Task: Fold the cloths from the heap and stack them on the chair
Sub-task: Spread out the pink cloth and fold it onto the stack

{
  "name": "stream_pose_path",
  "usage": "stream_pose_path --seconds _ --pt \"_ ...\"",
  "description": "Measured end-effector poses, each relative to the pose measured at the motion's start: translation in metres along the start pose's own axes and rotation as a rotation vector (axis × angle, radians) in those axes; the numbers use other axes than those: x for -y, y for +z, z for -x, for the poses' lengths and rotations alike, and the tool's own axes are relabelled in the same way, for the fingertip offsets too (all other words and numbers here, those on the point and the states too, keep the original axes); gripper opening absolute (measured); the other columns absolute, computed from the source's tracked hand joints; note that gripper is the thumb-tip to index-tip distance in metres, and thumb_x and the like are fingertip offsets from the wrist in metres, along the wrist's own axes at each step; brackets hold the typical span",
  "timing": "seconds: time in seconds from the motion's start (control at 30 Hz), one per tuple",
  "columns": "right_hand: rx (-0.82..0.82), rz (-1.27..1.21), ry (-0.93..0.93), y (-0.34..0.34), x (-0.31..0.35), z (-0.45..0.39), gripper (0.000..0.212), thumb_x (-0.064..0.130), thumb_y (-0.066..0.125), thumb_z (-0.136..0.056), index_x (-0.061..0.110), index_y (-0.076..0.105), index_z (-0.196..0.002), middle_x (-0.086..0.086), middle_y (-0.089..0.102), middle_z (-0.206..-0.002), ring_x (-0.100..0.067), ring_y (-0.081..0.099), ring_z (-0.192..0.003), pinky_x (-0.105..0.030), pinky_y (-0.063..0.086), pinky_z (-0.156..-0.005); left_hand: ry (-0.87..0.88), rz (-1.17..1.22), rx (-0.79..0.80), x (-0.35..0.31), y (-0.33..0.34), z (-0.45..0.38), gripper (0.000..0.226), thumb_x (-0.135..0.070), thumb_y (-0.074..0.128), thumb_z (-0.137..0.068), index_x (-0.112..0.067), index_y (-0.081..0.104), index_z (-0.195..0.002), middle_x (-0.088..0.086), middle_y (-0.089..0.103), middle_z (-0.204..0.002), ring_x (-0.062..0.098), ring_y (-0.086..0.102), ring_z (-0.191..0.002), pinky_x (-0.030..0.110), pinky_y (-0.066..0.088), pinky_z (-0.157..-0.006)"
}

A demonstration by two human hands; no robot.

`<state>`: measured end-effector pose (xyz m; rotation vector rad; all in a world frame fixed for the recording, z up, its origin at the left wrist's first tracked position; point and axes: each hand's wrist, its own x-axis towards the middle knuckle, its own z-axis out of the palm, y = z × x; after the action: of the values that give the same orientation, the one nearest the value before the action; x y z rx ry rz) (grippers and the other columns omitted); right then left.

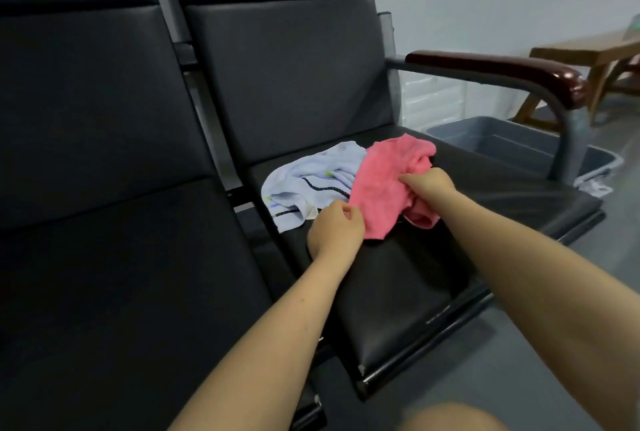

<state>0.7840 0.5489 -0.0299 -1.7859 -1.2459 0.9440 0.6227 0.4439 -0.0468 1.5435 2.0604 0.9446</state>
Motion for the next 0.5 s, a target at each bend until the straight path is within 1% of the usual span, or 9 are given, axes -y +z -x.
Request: stream_pose_path --seconds 0.07,0.17,0.2,0.23,0.3,0.33,0.37,0.43,0.5 --pt "-0.142 -0.114 -0.033 -0.009 -0.008 0.004 0.041 0.034 0.062 -0.089 0.001 0.065 -0.113 -0.020 0.066 -0.114 -0.034 0.062 -0.101 -0.032 0.044 -0.079 -0.013 0.019 0.009 0.001 -0.002 0.001 0.028 -0.032 0.041 -0.095 -0.023 0.062 -0.110 -0.001 0.066 -0.111 0.024 0.059 -0.105 0.028 0.038 -0.075" --pt "-0.347 -0.273 -0.054 -0.035 -0.007 0.026 0.040 0.037 0.056 -0.091 0.004 0.066 -0.112 -0.018 0.066 -0.111 -0.033 0.062 -0.101 -0.032 0.043 -0.080 -0.009 0.071 0.057 -0.001 -0.006 0.002 0.030 -0.031 0.042 -0.096 -0.020 0.062 -0.115 0.000 0.064 -0.118 0.024 0.058 -0.110 0.029 0.040 -0.082" --pt "-0.394 -0.316 -0.081 -0.045 -0.005 0.034 0.040 0.038 0.056 -0.092 0.005 0.065 -0.113 -0.016 0.066 -0.108 -0.032 0.062 -0.100 -0.030 0.042 -0.079 -0.024 0.110 0.088 -0.003 -0.009 0.004 0.029 -0.031 0.042 -0.096 -0.019 0.062 -0.114 0.001 0.064 -0.118 0.025 0.058 -0.110 0.028 0.041 -0.082" --pt "-0.419 -0.349 -0.125 -0.053 0.000 0.042 0.040 0.038 0.057 -0.092 0.006 0.065 -0.114 -0.015 0.066 -0.106 -0.031 0.063 -0.098 -0.028 0.041 -0.078 -0.038 0.163 0.119 -0.005 -0.012 0.005 0.027 -0.032 0.043 -0.096 -0.018 0.062 -0.108 0.004 0.065 -0.116 0.026 0.059 -0.108 0.027 0.042 -0.082" --pt "-0.402 -0.342 -0.224 -0.063 0.012 0.052 0.036 0.036 0.057 -0.093 0.007 0.065 -0.114 -0.011 0.065 -0.100 -0.028 0.062 -0.096 -0.028 0.043 -0.080 -0.076 0.290 0.169 -0.012 -0.019 0.009 0.023 -0.033 0.043 -0.097 -0.017 0.057 -0.086 0.012 0.064 -0.104 0.030 0.061 -0.092 0.033 0.050 -0.087" --pt "-0.357 -0.310 -0.263 -0.068 0.018 0.058 0.035 0.036 0.056 -0.094 0.008 0.064 -0.114 -0.011 0.065 -0.101 -0.029 0.063 -0.098 -0.029 0.045 -0.082 -0.096 0.337 0.182 -0.017 -0.024 0.014 0.025 -0.033 0.043 -0.097 -0.019 0.053 -0.079 0.012 0.062 -0.097 0.028 0.058 -0.082 0.037 0.051 -0.088" --pt "-0.296 -0.272 -0.301 -0.072 0.025 0.069 0.036 0.036 0.054 -0.095 0.008 0.063 -0.115 -0.012 0.066 -0.105 -0.031 0.063 -0.101 -0.030 0.046 -0.084 -0.110 0.368 0.192 -0.021 -0.031 0.022 0.027 -0.034 0.043 -0.098 -0.021 0.050 -0.076 0.010 0.059 -0.094 0.025 0.055 -0.076 0.037 0.052 -0.087" --pt "-0.177 -0.128 -0.318 -0.074 0.032 0.085 0.039 0.036 0.050 -0.098 0.007 0.061 -0.121 -0.016 0.065 -0.116 -0.034 0.061 -0.107 -0.032 0.045 -0.087 -0.134 0.415 0.217 -0.026 -0.039 0.036 0.025 -0.035 0.043 -0.098 -0.021 0.054 -0.081 0.006 0.057 -0.096 0.022 0.054 -0.079 0.033 0.053 -0.077" --pt "-0.138 0.082 -0.335 -0.071 0.034 0.099 0.037 0.033 0.044 -0.100 0.012 0.062 -0.124 -0.019 0.063 -0.121 -0.036 0.059 -0.110 -0.036 0.044 -0.090 -0.153 0.468 0.245 -0.027 -0.044 0.049 0.022 -0.034 0.043 -0.098 -0.019 0.057 -0.091 0.005 0.057 -0.101 0.021 0.054 -0.086 0.027 0.050 -0.066"
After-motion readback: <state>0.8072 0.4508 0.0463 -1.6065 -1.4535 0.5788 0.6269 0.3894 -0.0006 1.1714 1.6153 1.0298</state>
